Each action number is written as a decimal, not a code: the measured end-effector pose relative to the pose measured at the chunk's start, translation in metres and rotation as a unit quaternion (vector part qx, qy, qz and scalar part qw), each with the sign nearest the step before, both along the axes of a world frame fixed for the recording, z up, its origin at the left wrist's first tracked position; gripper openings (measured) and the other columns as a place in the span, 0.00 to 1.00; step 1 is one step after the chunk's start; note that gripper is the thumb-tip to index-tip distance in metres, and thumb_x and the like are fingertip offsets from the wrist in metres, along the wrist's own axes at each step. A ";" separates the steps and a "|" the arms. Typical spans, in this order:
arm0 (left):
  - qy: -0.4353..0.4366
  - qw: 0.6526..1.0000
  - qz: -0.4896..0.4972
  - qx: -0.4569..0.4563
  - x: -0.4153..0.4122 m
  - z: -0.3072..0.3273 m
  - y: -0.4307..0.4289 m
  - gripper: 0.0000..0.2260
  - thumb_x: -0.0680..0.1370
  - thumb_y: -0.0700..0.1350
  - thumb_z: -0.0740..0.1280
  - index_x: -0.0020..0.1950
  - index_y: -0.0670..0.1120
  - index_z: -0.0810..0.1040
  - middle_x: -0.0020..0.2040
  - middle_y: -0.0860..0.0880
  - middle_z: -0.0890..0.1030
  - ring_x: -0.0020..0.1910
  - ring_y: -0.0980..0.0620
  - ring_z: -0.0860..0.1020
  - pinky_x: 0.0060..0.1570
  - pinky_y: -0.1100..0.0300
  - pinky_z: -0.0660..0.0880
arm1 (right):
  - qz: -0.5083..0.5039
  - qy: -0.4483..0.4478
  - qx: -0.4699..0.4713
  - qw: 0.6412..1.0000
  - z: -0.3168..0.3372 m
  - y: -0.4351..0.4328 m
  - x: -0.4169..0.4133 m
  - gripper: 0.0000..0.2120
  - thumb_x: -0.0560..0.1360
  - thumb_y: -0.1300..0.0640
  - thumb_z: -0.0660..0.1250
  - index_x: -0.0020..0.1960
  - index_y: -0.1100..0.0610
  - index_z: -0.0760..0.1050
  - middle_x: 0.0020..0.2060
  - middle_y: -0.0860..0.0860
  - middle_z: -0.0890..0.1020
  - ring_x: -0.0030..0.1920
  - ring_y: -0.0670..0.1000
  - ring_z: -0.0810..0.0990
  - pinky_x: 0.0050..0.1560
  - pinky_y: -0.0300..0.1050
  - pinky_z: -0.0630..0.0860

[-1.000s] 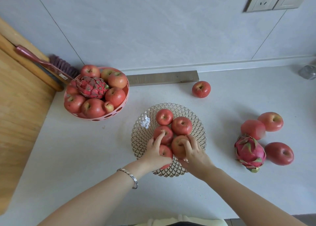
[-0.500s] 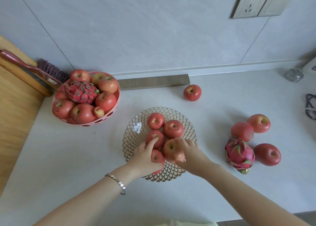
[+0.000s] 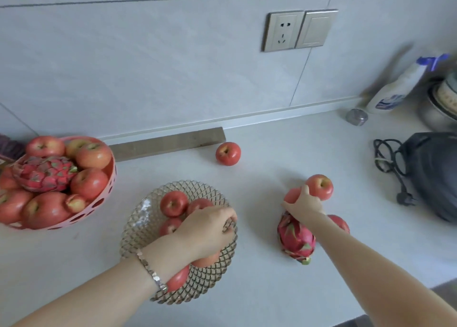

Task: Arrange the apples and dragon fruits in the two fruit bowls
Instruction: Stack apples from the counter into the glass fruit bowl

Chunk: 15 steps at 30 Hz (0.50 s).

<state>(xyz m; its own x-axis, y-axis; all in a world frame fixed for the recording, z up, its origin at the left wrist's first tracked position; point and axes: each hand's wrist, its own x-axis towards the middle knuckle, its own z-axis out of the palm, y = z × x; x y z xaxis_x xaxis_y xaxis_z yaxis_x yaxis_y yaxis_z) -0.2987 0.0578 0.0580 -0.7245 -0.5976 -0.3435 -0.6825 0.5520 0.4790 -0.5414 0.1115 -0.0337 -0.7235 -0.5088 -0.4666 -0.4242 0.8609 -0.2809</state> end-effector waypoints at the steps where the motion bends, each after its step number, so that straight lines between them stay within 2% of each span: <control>1: -0.001 1.000 0.005 0.009 -0.002 -0.002 0.001 0.12 0.78 0.48 0.62 0.61 0.52 0.74 0.61 0.55 0.77 0.57 0.54 0.76 0.57 0.57 0.73 | -0.020 -0.013 -0.022 0.999 -0.001 -0.002 0.001 0.35 0.69 0.47 0.69 0.71 0.54 0.58 0.56 0.62 0.73 0.52 0.64 0.77 0.49 0.53 0.76; 4: 0.007 0.999 0.023 0.027 -0.006 -0.005 -0.008 0.13 0.77 0.47 0.63 0.62 0.53 0.73 0.62 0.55 0.76 0.58 0.55 0.76 0.59 0.57 0.73 | -0.020 -0.020 -0.063 0.998 0.009 -0.007 0.009 0.34 0.65 0.49 0.71 0.68 0.50 0.62 0.56 0.60 0.70 0.51 0.64 0.76 0.50 0.54 0.77; 7: 0.045 0.998 0.042 0.028 -0.015 -0.008 -0.021 0.24 0.74 0.47 0.67 0.68 0.55 0.64 0.66 0.54 0.70 0.60 0.55 0.74 0.60 0.57 0.72 | 0.037 -0.028 -0.152 0.987 0.031 -0.011 0.022 0.34 0.63 0.43 0.73 0.65 0.46 0.64 0.54 0.56 0.70 0.50 0.59 0.76 0.51 0.50 0.76; 9: 0.077 0.995 0.049 0.051 -0.026 -0.009 -0.024 0.35 0.72 0.47 0.70 0.73 0.57 0.55 0.69 0.54 0.62 0.60 0.55 0.72 0.60 0.58 0.72 | 0.060 -0.104 -0.211 0.970 0.054 -0.015 0.034 0.32 0.62 0.41 0.73 0.62 0.46 0.65 0.52 0.53 0.73 0.48 0.54 0.77 0.48 0.45 0.75; 11: 0.114 0.990 0.043 0.076 -0.038 -0.010 -0.022 0.42 0.69 0.47 0.74 0.74 0.58 0.50 0.70 0.54 0.57 0.62 0.56 0.69 0.61 0.60 0.71 | 0.083 -0.197 -0.230 0.950 0.076 -0.017 0.050 0.29 0.66 0.42 0.72 0.62 0.49 0.65 0.50 0.51 0.75 0.46 0.51 0.77 0.45 0.41 0.72; 13: 0.167 0.981 0.053 0.081 -0.046 -0.011 -0.018 0.44 0.66 0.46 0.77 0.74 0.56 0.54 0.69 0.53 0.59 0.64 0.59 0.67 0.64 0.68 0.67 | 0.119 -0.269 -0.214 0.932 0.095 -0.014 0.059 0.26 0.70 0.43 0.69 0.62 0.52 0.64 0.51 0.52 0.76 0.47 0.51 0.78 0.47 0.42 0.75; 15: 0.195 0.976 0.074 0.061 -0.048 -0.012 -0.014 0.40 0.64 0.46 0.78 0.71 0.53 0.61 0.63 0.55 0.66 0.60 0.61 0.67 0.56 0.83 0.60 | 0.180 -0.323 -0.162 0.915 0.105 -0.012 0.057 0.24 0.73 0.46 0.66 0.64 0.53 0.64 0.54 0.52 0.78 0.51 0.51 0.79 0.52 0.42 0.76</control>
<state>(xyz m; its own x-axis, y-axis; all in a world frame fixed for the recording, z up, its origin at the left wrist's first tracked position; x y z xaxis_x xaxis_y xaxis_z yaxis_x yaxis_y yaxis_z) -0.3465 0.0437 0.0456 -0.7233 -0.6776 -0.1334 -0.5026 0.3841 0.7745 -0.4842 0.0996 0.0713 -0.1084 -0.8465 -0.5213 -0.3186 0.5263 -0.7884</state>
